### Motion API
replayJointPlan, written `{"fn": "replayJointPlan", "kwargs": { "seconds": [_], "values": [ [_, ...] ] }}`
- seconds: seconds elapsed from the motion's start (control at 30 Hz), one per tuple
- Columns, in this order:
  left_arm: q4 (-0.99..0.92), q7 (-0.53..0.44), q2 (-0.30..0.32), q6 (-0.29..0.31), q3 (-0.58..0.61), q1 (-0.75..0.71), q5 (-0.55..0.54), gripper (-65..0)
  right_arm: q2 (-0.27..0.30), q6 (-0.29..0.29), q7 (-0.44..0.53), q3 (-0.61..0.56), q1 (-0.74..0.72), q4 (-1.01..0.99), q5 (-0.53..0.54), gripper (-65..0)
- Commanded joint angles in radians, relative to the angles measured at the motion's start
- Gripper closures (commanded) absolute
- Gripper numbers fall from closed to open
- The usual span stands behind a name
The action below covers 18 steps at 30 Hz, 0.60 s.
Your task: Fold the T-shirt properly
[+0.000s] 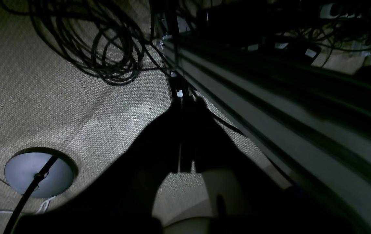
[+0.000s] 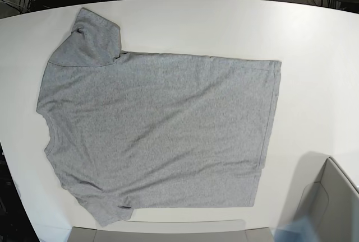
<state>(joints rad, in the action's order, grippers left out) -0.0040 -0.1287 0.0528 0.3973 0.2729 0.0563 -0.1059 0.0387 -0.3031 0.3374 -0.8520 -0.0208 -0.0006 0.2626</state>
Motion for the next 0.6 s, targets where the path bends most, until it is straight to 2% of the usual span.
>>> {"fn": "replayJointPlan", "kwargs": {
  "seconds": [0.0, 0.57],
  "values": [
    [0.004, -0.009, -0.001, 0.007, 0.002, 0.010, 0.001, 0.0, 0.005, -0.017, 0.007, 0.001, 0.002, 0.001, 0.004, 0.0],
    [0.004, -0.009, 0.002, 0.007, 0.004, 0.020, 0.001, 0.0, 0.007, -0.017, 0.007, -0.003, 0.023, 0.001, -0.001, 0.0]
  ]
}}
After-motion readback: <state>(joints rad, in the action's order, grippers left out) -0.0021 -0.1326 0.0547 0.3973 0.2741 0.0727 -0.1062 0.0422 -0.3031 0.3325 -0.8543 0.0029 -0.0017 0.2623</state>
